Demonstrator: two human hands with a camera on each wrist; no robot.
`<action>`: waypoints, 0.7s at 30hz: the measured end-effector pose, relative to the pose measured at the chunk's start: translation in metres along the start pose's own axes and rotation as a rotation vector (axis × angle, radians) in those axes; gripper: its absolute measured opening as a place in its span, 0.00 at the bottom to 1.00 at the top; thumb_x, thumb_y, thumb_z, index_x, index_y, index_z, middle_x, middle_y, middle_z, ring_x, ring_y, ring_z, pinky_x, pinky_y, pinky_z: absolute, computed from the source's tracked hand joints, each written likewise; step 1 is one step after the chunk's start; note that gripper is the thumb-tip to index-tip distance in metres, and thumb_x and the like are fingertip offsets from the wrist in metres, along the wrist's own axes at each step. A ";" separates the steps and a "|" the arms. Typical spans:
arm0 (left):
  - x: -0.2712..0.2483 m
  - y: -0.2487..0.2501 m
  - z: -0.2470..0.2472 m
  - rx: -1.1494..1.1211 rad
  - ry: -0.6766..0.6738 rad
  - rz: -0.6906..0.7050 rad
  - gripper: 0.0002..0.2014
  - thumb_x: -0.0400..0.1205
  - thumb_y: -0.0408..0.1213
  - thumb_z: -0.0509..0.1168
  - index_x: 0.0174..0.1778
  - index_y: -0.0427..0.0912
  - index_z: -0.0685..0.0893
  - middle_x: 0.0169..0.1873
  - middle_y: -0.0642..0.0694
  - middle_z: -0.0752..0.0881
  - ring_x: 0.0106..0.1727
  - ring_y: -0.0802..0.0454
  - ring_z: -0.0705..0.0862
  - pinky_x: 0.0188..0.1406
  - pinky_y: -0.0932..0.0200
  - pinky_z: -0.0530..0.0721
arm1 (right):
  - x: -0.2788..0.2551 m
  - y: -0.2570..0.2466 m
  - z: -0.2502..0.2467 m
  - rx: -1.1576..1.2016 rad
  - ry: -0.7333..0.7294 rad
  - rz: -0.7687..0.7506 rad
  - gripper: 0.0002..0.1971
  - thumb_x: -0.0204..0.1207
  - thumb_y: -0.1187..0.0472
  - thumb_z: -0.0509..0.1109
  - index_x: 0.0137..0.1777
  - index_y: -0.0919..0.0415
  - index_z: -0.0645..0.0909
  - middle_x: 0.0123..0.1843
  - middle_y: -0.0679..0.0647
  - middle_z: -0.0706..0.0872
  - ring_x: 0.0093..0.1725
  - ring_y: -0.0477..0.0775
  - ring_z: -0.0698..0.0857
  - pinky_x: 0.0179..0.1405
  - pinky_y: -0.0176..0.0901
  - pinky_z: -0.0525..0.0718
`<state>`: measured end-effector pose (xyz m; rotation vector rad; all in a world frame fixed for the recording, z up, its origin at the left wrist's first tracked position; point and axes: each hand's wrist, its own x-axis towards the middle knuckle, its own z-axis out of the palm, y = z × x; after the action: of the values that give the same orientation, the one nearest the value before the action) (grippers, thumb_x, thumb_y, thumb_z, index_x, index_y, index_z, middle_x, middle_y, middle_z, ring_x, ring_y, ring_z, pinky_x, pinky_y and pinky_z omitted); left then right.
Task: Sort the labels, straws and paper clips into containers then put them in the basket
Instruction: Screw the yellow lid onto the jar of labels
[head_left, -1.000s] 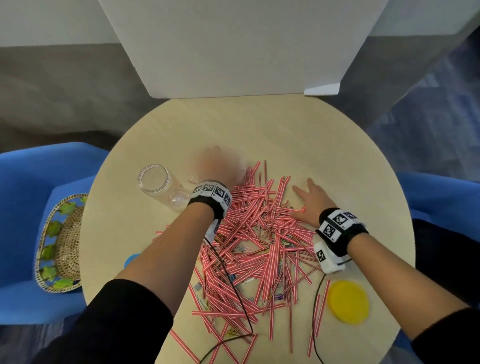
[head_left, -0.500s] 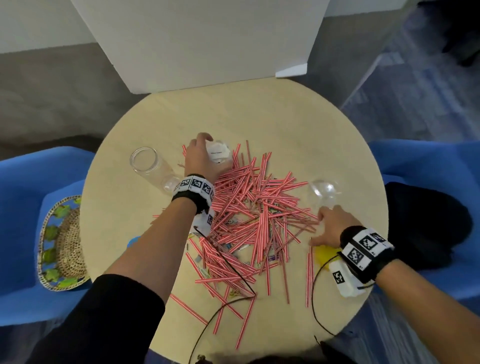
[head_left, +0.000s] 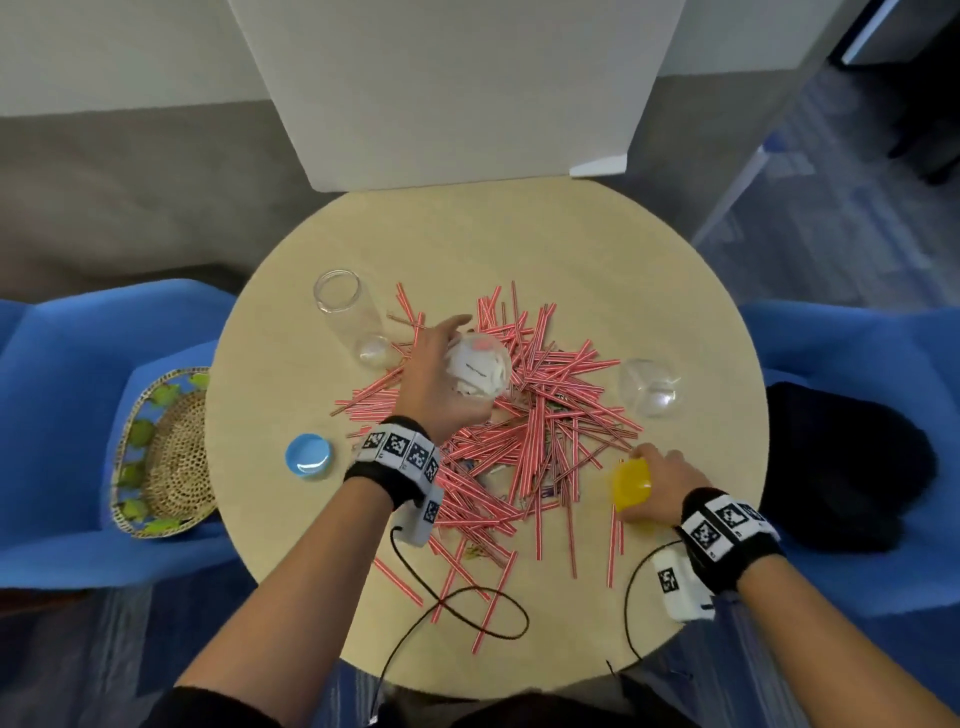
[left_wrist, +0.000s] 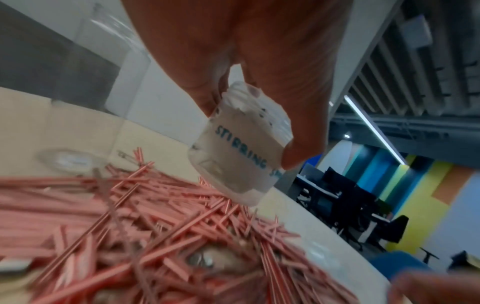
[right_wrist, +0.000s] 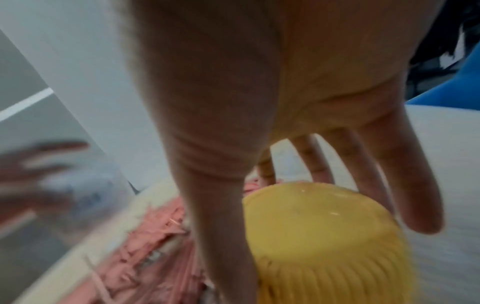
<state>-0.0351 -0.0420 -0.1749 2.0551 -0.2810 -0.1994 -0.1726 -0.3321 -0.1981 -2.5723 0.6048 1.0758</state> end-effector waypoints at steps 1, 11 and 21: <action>-0.011 -0.002 0.004 0.049 -0.046 0.005 0.51 0.57 0.41 0.83 0.76 0.56 0.67 0.65 0.52 0.75 0.65 0.53 0.77 0.65 0.49 0.83 | -0.002 -0.008 -0.005 0.040 0.003 -0.081 0.48 0.57 0.43 0.86 0.76 0.45 0.65 0.67 0.58 0.73 0.61 0.62 0.81 0.60 0.49 0.81; -0.055 -0.049 0.039 0.153 -0.125 -0.117 0.57 0.57 0.50 0.86 0.81 0.49 0.65 0.64 0.54 0.74 0.63 0.58 0.72 0.68 0.58 0.74 | 0.004 -0.086 0.005 0.361 0.077 -0.379 0.48 0.57 0.46 0.88 0.77 0.43 0.67 0.73 0.56 0.73 0.68 0.60 0.77 0.64 0.51 0.78; -0.058 -0.053 0.045 0.062 -0.117 -0.013 0.40 0.59 0.51 0.84 0.67 0.53 0.76 0.57 0.58 0.82 0.58 0.60 0.81 0.56 0.58 0.82 | 0.004 -0.097 -0.008 0.429 0.099 -0.534 0.46 0.54 0.46 0.88 0.72 0.33 0.70 0.69 0.53 0.73 0.66 0.59 0.78 0.67 0.61 0.80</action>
<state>-0.0963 -0.0385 -0.2417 2.1108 -0.3498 -0.3237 -0.1181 -0.2524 -0.1857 -2.2206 0.1237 0.5691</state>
